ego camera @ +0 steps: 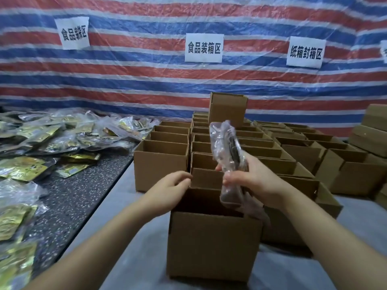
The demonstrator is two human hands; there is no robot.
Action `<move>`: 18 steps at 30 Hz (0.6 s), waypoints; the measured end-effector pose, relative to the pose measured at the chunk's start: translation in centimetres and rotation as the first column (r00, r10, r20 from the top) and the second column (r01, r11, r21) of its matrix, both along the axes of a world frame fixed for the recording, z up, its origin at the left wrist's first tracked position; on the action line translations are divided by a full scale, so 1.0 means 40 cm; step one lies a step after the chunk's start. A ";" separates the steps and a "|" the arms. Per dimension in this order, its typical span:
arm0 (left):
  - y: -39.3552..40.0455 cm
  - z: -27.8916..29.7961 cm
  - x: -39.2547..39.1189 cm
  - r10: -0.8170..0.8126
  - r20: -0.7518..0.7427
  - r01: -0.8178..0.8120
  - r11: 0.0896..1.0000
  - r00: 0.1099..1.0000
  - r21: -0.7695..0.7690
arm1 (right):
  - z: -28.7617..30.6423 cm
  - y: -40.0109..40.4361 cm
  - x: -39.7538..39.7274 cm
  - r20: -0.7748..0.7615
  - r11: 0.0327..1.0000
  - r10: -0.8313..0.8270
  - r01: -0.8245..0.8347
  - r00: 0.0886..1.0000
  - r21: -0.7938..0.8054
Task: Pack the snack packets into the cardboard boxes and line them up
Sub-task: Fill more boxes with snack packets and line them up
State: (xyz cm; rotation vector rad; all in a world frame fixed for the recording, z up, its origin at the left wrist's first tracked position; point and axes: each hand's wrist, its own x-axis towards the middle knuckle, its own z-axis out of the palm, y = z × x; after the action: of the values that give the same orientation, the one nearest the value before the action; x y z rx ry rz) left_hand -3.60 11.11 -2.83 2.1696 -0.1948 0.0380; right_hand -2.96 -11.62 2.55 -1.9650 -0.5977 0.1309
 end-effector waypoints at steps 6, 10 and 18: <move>0.002 -0.056 -0.009 0.118 -0.195 -0.178 0.928 0.974 -0.328 | -0.017 0.016 0.013 -0.302 0.789 0.199 -0.335 0.932 -0.516; -0.006 -0.050 -0.019 0.129 -0.211 -0.200 0.909 0.969 -0.365 | -0.004 0.035 0.045 -0.537 0.607 0.113 -0.486 0.836 -0.628; 0.001 -0.057 -0.033 0.147 -0.149 -0.188 0.929 0.978 -0.318 | -0.055 0.125 0.065 -0.592 0.482 0.043 -0.535 0.805 -0.694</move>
State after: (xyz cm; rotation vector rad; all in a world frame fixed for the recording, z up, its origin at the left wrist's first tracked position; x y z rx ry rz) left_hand -4.92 11.14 -5.09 1.8397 0.0659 0.0321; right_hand -0.36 -6.62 0.33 -2.5619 -0.5636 1.3857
